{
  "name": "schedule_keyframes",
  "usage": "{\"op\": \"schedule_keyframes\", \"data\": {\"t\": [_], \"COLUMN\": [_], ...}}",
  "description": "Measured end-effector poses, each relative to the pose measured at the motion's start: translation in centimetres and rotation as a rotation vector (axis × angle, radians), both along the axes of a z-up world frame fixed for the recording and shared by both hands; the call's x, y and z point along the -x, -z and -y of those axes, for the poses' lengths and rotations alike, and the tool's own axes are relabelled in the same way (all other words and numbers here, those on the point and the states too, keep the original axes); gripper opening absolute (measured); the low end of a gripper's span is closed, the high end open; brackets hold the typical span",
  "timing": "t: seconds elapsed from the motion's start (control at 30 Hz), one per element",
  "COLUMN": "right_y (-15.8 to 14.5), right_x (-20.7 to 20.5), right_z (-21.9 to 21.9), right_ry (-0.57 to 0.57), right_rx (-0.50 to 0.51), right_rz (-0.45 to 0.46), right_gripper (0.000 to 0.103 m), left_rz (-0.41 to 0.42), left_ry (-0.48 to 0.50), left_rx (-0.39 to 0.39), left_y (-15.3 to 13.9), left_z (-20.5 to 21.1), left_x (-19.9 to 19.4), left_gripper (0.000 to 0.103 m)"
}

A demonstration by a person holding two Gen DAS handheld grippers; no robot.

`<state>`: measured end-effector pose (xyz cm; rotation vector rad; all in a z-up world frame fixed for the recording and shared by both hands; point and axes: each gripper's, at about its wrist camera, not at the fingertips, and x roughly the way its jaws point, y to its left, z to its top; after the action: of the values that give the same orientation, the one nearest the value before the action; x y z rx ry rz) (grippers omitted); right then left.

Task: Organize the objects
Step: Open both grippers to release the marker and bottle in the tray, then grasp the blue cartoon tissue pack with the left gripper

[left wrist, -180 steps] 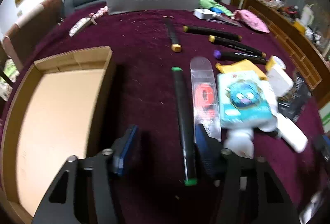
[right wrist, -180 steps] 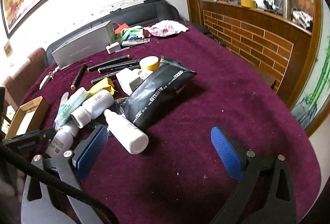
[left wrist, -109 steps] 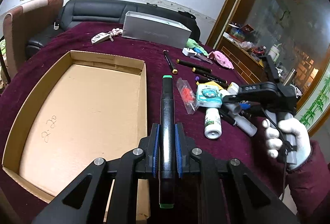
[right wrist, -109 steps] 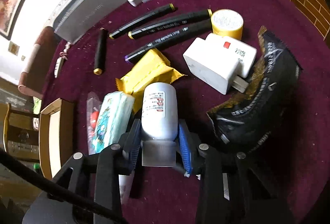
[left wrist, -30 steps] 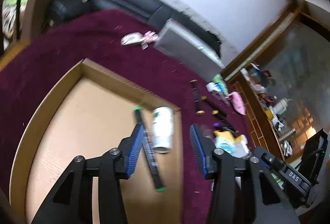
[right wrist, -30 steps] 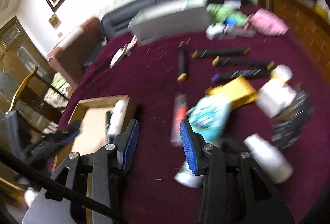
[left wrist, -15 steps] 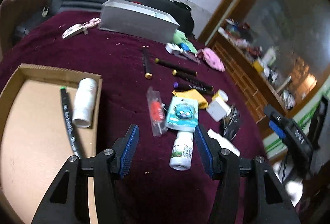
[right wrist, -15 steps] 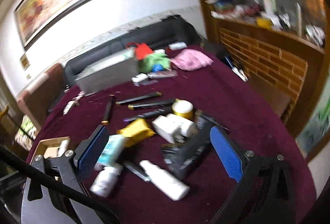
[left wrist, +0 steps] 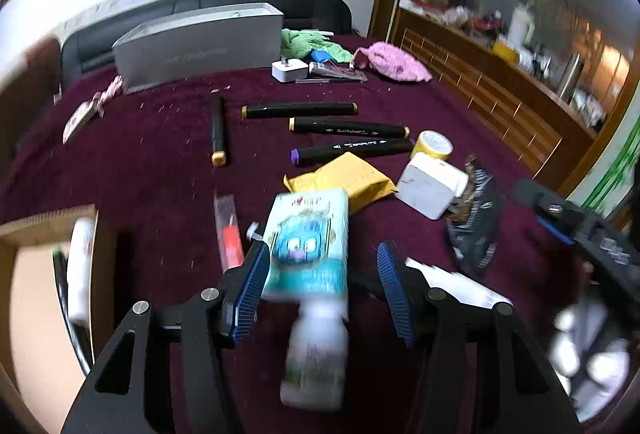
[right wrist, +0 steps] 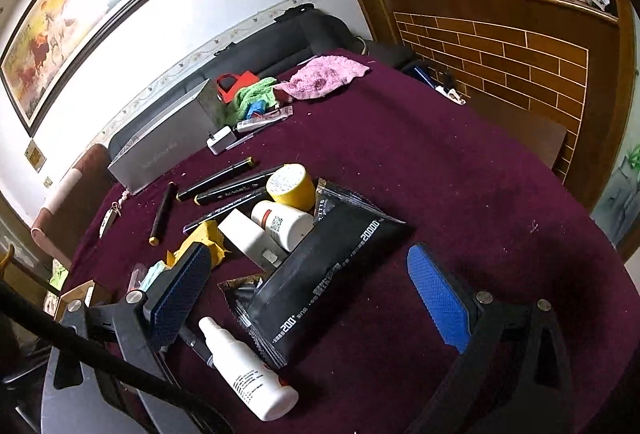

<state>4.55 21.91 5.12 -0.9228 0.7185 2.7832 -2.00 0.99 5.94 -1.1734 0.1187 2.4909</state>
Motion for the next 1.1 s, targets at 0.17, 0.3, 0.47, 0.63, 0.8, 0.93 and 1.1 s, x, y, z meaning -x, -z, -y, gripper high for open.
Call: {"op": "schedule_keyframes", "data": {"t": [0.17,0.3,0.47,0.63,0.8,0.93,1.1], "right_y": [0.3,0.4,0.8,0.9,1.0,1.2,1.5], "right_x": [0.3,0.2,0.5,0.6,0.9,1.0,1.3], "right_z": [-0.1,-0.2,-0.3,-0.3,0.1,0.1,0.2], "right_ry": [-0.026,-0.028,-0.029,-0.024,-0.028,-0.027,-0.024], "right_rx": [0.027,0.038,0.058,0.050,0.027,0.011,-0.004], "right_rz": [0.007,0.006,0.025,0.032,0.048,0.060,0.077], "right_gripper": [0.099,0.099,0.099,0.099,0.099,0.099,0.099], "left_rz": [0.035,0.022,0.031,0.036,0.032,0.000,-0.037], "left_ry": [0.019,0.038,0.025,-0.012,-0.031,-0.043,-0.053], "left_rx": [0.068,0.085,0.154,0.104,0.033,-0.029,-0.100], "left_y": [1.8,2.1,3.0,2.6,1.5,-0.4,-3.1], "left_z": [-1.4,-2.0,-2.3,-0.6,0.9,2.3,5.2], "left_x": [2.5,3.0,3.5,4.1,3.3,1.6,-2.0], "left_gripper": [0.049,0.049,0.044,0.009,0.009,0.009,0.009]}}
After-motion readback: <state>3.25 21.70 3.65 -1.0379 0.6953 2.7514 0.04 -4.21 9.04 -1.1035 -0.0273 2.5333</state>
